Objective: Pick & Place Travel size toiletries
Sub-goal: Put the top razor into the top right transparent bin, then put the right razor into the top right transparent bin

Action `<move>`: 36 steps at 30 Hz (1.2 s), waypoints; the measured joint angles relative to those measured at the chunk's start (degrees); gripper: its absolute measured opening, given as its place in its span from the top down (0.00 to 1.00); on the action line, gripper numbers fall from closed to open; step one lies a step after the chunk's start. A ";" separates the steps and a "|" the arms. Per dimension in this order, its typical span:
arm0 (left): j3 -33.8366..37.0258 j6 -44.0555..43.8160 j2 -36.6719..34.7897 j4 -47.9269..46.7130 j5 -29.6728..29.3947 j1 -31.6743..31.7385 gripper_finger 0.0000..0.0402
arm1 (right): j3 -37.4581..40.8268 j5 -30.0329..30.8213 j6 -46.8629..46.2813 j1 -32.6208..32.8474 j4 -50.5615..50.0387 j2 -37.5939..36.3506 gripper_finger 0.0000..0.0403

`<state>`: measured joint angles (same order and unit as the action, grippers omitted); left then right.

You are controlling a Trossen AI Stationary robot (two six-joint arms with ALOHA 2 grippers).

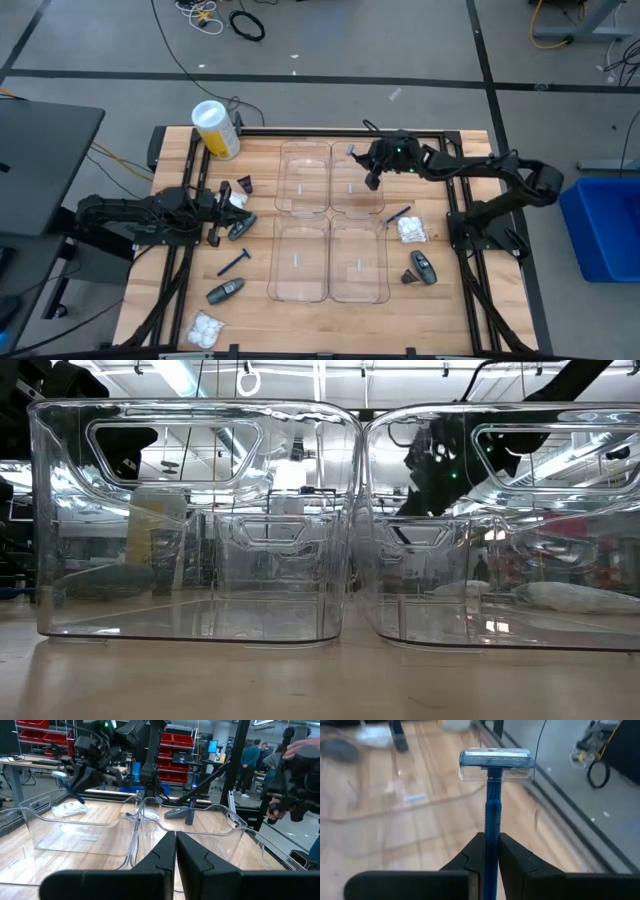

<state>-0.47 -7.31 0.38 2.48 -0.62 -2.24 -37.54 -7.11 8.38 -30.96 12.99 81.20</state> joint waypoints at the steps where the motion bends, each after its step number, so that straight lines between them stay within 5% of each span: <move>1: 0.00 0.02 -0.01 0.00 0.02 0.02 0.94 | 0.00 0.00 0.00 0.00 -0.13 0.47 0.89; 16: 0.00 0.02 -0.01 0.00 0.02 0.02 0.94 | 0.00 -0.02 -0.18 0.04 -0.54 2.59 0.85; 36: 0.00 0.02 0.00 0.00 0.02 0.02 0.94 | 0.00 -0.10 -6.47 0.04 -3.85 1.86 0.55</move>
<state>-0.47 -7.29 0.38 2.48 -0.60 -2.22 -37.54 -7.21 1.91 -30.92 9.13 83.06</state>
